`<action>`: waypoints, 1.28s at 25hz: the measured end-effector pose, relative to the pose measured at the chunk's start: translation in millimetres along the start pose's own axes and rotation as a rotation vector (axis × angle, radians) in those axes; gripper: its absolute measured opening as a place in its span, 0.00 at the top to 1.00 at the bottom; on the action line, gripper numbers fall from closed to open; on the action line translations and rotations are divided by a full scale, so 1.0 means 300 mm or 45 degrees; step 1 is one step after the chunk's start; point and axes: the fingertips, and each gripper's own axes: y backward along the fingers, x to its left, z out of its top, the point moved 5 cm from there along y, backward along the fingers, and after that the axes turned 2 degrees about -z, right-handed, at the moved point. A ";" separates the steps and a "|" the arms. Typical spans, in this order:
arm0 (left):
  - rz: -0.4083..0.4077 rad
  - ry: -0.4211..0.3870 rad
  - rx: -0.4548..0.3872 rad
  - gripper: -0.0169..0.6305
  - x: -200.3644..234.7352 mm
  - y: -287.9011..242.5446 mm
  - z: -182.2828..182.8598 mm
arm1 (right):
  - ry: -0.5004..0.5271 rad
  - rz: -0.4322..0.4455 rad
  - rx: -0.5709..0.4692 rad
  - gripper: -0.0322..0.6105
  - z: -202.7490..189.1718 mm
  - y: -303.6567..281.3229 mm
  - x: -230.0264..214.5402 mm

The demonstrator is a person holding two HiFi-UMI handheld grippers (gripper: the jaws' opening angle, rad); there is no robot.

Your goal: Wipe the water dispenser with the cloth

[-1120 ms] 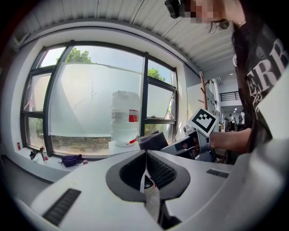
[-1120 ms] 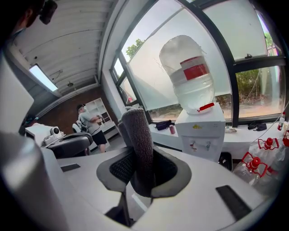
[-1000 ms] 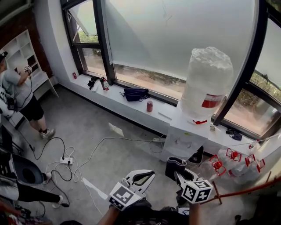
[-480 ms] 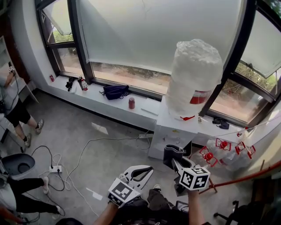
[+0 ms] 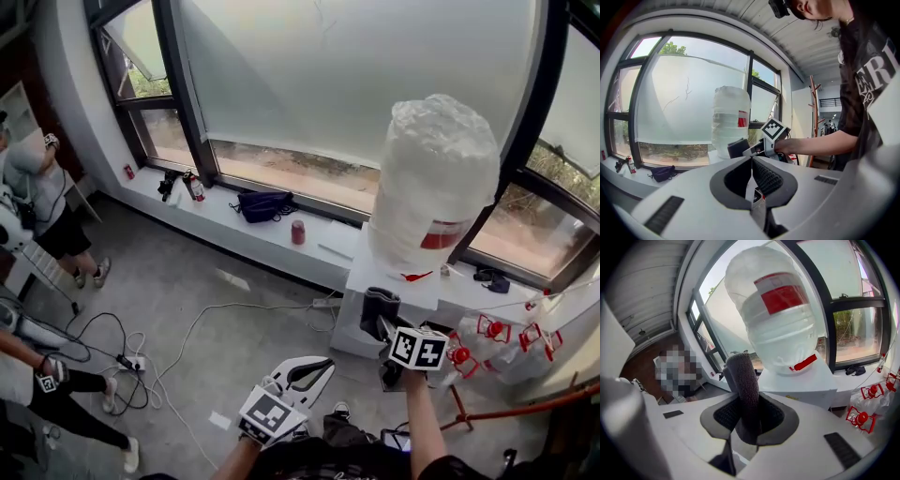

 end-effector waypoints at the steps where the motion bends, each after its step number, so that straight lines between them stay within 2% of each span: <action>1: 0.020 0.001 0.002 0.95 0.015 -0.010 0.006 | -0.001 -0.015 0.012 0.79 0.010 -0.038 -0.013; 6: 0.098 0.014 0.033 0.95 0.065 -0.042 0.014 | -0.111 -0.011 0.096 0.79 0.005 -0.217 -0.054; 12: 0.166 0.042 0.073 0.95 0.088 -0.054 0.000 | -0.417 0.022 0.159 0.79 -0.027 -0.397 -0.087; 16: 0.191 0.058 0.101 0.95 0.094 -0.055 -0.009 | -0.581 -0.012 0.166 0.79 -0.042 -0.451 -0.136; 19: 0.197 0.055 0.122 0.95 0.100 -0.064 -0.007 | -0.678 -0.026 0.138 0.79 -0.040 -0.436 -0.198; 24: 0.168 0.047 0.133 0.95 0.097 -0.093 -0.001 | -0.850 0.016 0.081 0.79 -0.051 -0.362 -0.312; 32: 0.044 0.012 0.121 0.95 0.044 -0.198 0.019 | -0.891 -0.085 -0.006 0.79 -0.054 -0.195 -0.538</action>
